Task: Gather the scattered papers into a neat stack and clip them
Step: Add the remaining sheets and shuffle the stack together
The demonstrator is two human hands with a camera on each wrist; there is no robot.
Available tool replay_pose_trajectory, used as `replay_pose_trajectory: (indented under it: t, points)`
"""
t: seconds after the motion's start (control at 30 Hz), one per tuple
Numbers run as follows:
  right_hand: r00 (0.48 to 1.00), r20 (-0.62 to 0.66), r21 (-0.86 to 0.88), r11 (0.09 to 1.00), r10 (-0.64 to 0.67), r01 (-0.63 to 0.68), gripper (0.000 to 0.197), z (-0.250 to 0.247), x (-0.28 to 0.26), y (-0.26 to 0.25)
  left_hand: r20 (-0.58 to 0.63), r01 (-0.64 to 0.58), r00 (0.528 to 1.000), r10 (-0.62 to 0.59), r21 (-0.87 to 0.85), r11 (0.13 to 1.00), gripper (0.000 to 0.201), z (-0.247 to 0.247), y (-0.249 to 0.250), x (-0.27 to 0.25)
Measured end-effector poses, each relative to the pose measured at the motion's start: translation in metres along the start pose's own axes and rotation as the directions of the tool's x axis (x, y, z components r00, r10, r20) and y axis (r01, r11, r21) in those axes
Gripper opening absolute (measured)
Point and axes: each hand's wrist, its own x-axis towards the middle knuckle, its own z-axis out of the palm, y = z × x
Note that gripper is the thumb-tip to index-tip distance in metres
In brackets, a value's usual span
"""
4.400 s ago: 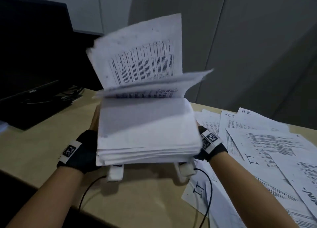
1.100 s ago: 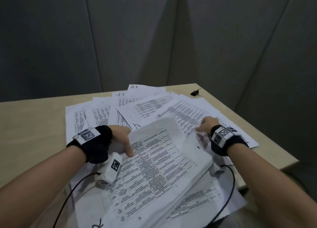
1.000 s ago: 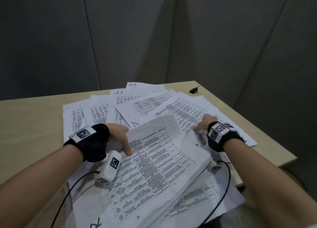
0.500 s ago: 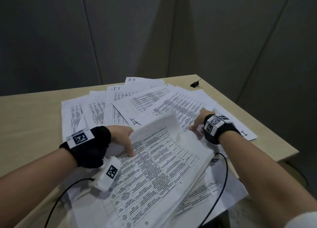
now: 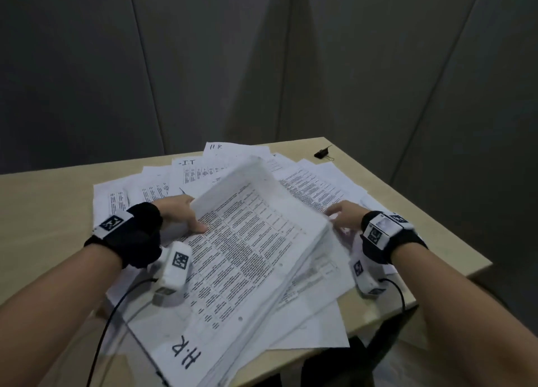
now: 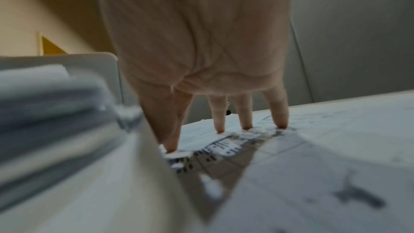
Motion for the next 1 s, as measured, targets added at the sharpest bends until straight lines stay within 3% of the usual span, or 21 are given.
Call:
replay_pose_trajectory:
  t: [0.1, 0.27, 0.4, 0.5, 0.53, 0.63, 0.73, 0.83, 0.9, 0.93, 1.0]
  points:
    - [0.998, -0.056, 0.045, 0.999, -0.027, 0.029, 0.023, -0.003, -0.007, 0.009, 0.046, 0.006, 0.999, -0.001, -0.101, 0.995, 0.019, -0.015, -0.005, 0.001]
    - [0.999, -0.035, 0.099, 0.995, -0.008, 0.011, 0.017, -0.004, -0.002, 0.018, 0.033, -0.108, 0.991, 0.126, -0.341, 0.934, 0.016, -0.036, -0.016, -0.01]
    - [0.999, -0.018, 0.06, 0.998, -0.027, 0.028, 0.013, -0.004, -0.009, 0.016, -0.104, -0.252, 0.967, 0.234, -0.532, 0.808, 0.056, -0.054, -0.031, -0.017]
    - [0.999, 0.002, 0.082, 0.996, -0.04, 0.04, 0.009, -0.002, -0.015, 0.018, -0.14, -0.313, 0.945, 0.296, -0.658, 0.685, 0.062, -0.058, -0.034, -0.011]
    - [0.999, 0.016, 0.097, 0.994, -0.046, 0.044, 0.008, -0.001, -0.016, 0.02, -0.14, -0.305, 0.946, 0.294, -0.697, 0.649, 0.056, -0.057, -0.03, -0.006]
    - [0.999, -0.032, 0.18, 0.984, -0.007, 0.012, 0.017, -0.003, -0.016, 0.022, -0.168, -0.292, 0.951, 0.258, -0.757, 0.585, 0.013, -0.045, -0.009, 0.019]
    - [0.974, -0.192, 0.324, 0.945, 0.117, -0.05, 0.015, -0.002, -0.01, 0.025, -0.118, -0.244, 0.966, 0.231, -0.722, 0.647, 0.022, -0.028, 0.014, 0.049]
    - [0.951, -0.149, 0.549, 0.822, 0.271, -0.148, 0.019, -0.001, 0.0, 0.031, -0.018, -0.196, 0.967, 0.254, -0.69, 0.696, 0.02, -0.012, 0.025, 0.076]
    - [0.942, -0.118, 0.668, 0.727, 0.316, -0.161, 0.016, -0.001, 0.005, 0.031, 0.029, -0.15, 0.97, 0.24, -0.706, 0.692, 0.03, -0.004, 0.028, 0.093]
    - [0.941, -0.086, 0.725, 0.668, 0.328, -0.167, 0.02, -0.001, 0.008, 0.032, 0.046, -0.131, 0.973, 0.228, -0.703, 0.699, 0.027, 0.0, 0.03, 0.1]
    - [0.939, -0.021, 0.816, 0.548, 0.345, -0.183, 0.03, -0.001, 0.009, 0.028, 0.061, -0.128, 0.978, 0.201, -0.588, 0.799, 0.011, 0.012, 0.042, 0.105]
